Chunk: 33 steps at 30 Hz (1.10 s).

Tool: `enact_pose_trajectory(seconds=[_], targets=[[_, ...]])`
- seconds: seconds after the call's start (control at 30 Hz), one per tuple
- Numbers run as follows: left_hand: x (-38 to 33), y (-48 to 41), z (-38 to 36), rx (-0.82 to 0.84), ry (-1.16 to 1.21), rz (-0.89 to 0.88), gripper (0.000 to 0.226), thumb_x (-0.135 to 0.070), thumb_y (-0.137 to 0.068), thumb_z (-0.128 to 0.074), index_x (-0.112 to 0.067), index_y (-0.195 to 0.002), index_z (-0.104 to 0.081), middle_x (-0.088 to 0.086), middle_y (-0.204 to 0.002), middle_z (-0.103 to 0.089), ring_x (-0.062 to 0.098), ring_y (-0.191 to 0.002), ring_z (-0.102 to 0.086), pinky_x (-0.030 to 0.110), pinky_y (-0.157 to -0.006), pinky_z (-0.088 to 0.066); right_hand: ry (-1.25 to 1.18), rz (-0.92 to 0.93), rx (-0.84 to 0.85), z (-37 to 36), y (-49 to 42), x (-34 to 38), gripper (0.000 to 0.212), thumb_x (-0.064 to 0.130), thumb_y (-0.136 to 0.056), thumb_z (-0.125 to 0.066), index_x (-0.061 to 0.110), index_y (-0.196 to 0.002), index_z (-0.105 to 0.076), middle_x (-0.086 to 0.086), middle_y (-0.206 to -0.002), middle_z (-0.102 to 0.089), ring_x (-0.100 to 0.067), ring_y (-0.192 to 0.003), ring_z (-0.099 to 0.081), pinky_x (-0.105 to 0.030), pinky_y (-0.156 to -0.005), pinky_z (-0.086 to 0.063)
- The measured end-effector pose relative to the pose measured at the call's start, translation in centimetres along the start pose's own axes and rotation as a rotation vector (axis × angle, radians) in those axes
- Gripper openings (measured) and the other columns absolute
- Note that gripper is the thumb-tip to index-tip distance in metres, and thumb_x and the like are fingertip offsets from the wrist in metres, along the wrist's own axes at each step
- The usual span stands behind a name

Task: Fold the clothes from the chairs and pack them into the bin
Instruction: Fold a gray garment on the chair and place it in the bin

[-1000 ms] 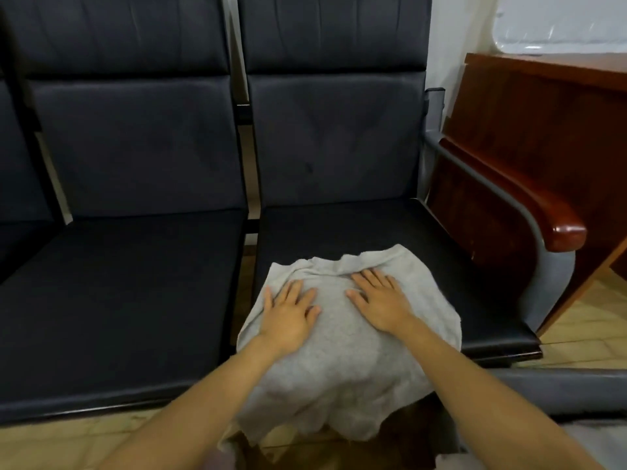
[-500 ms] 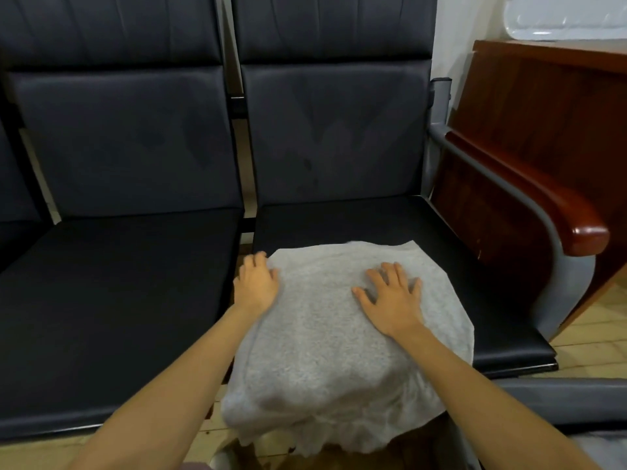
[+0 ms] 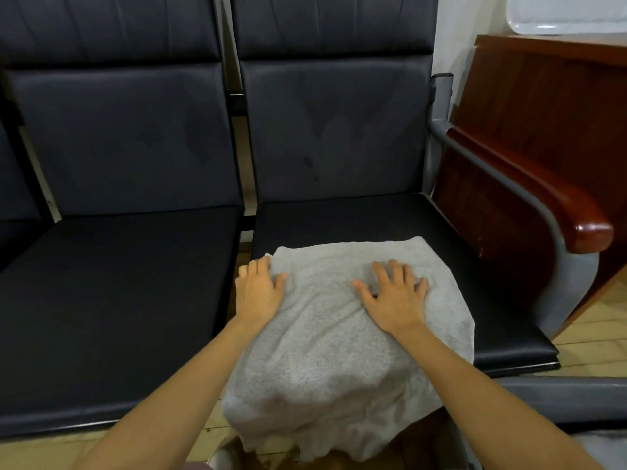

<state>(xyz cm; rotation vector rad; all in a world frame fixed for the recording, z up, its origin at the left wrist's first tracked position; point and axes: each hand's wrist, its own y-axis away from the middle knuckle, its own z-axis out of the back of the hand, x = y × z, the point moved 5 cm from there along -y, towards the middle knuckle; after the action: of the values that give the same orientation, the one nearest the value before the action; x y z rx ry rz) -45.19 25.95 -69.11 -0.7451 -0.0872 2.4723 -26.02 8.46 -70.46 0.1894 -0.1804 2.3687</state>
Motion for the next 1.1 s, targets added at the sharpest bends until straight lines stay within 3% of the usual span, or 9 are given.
enact_pose_trajectory(seconds=[0.23,0.4,0.5,0.57,0.7,0.77,0.87,0.97,1.1], targets=[[-2.1,-1.0,-1.7,0.267,-0.299,-0.251,0.065,-0.057,-0.095,-0.035,-0.027,-0.15,-0.018,-0.003,-0.148,-0.037,0.019,-0.131,-0.032,0.041,-0.107,-0.014,0.029,0.012,0.05,-0.5,-0.5,0.0,0.072,0.073,-0.089,-0.017,0.031,-0.147,-0.026,-0.001,-0.156,-0.02,-0.028,-0.145,-0.011,-0.057,-0.114,-0.008],[-1.3,-1.8,-0.4,0.222,-0.469,0.042,0.079,-0.058,-0.098,-0.019,-0.009,-0.151,0.014,0.014,-0.16,0.002,0.03,-0.147,0.007,0.054,-0.117,0.004,0.019,0.001,0.061,-0.3,-0.6,0.1,0.069,0.069,-0.092,-0.017,0.03,-0.149,-0.023,-0.001,-0.158,-0.017,-0.027,-0.146,-0.008,-0.057,-0.115,-0.005],[-4.5,1.8,0.1,0.075,-0.425,-0.158,0.072,-0.042,-0.102,-0.026,-0.005,-0.15,0.012,0.012,-0.16,0.011,0.029,-0.148,0.009,0.045,-0.119,0.005,0.012,-0.018,0.099,-0.5,-0.9,0.2,0.07,0.068,-0.093,-0.015,0.03,-0.151,-0.017,-0.001,-0.16,-0.01,-0.027,-0.147,-0.002,-0.058,-0.115,-0.001],[-6.0,5.6,-1.3,0.218,-0.387,-0.242,0.067,-0.042,-0.103,-0.022,-0.008,-0.151,0.011,0.011,-0.16,0.011,0.027,-0.148,0.009,0.042,-0.118,0.009,0.029,-0.013,0.144,-0.5,-1.4,0.1,0.073,0.07,-0.092,-0.012,0.03,-0.153,-0.011,-0.001,-0.161,-0.003,-0.028,-0.148,0.003,-0.059,-0.115,0.002],[-4.6,7.3,-3.5,0.483,-0.384,-0.119,0.069,-0.058,-0.098,-0.009,-0.019,-0.153,0.009,0.007,-0.159,0.018,0.025,-0.146,0.02,0.047,-0.117,0.014,-0.093,0.055,0.263,0.0,-2.6,-0.2,0.072,0.07,-0.092,-0.02,0.034,-0.153,-0.007,0.002,-0.162,0.0,-0.023,-0.148,0.008,-0.054,-0.116,0.007],[-4.3,5.9,-4.1,0.503,-0.383,-0.133,0.072,-0.063,-0.095,-0.007,-0.024,-0.152,0.01,0.005,-0.159,0.021,0.023,-0.144,0.024,0.05,-0.116,0.016,-0.258,0.053,0.134,1.6,-2.3,-0.6,0.062,0.057,-0.097,-0.032,0.03,-0.151,-0.019,0.0,-0.16,-0.013,-0.021,-0.148,-0.002,-0.049,-0.118,-0.001],[-4.2,3.2,-5.0,0.501,-0.37,-0.187,0.075,-0.069,-0.092,-0.008,-0.028,-0.153,0.008,0.001,-0.16,0.018,0.02,-0.145,0.022,0.049,-0.116,0.015,-0.088,0.004,-0.06,3.5,-0.6,-1.8,0.047,0.041,-0.1,-0.037,0.023,-0.143,-0.035,-0.004,-0.154,-0.025,-0.025,-0.144,-0.015,-0.048,-0.115,-0.014],[-4.3,0.4,-5.9,0.508,-0.34,-0.256,0.075,-0.07,-0.091,-0.011,-0.031,-0.153,0.006,-0.003,-0.16,0.015,0.016,-0.146,0.019,0.046,-0.117,0.013,0.003,-0.088,0.248,1.3,0.7,-3.1,0.056,0.052,-0.1,-0.022,0.031,-0.151,-0.015,-0.003,-0.16,0.0,-0.033,-0.147,0.006,-0.06,-0.113,0.0],[-4.1,-4.5,-6.8,0.48,-0.312,-0.335,0.071,-0.068,-0.093,-0.014,-0.033,-0.153,0.0,-0.007,-0.161,0.008,0.012,-0.147,0.012,0.042,-0.119,0.008,0.027,0.015,0.271,0.0,-3.0,-3.5,0.063,0.066,-0.094,-0.013,0.04,-0.151,-0.002,0.004,-0.161,0.008,-0.03,-0.147,0.013,-0.063,-0.111,0.008]])
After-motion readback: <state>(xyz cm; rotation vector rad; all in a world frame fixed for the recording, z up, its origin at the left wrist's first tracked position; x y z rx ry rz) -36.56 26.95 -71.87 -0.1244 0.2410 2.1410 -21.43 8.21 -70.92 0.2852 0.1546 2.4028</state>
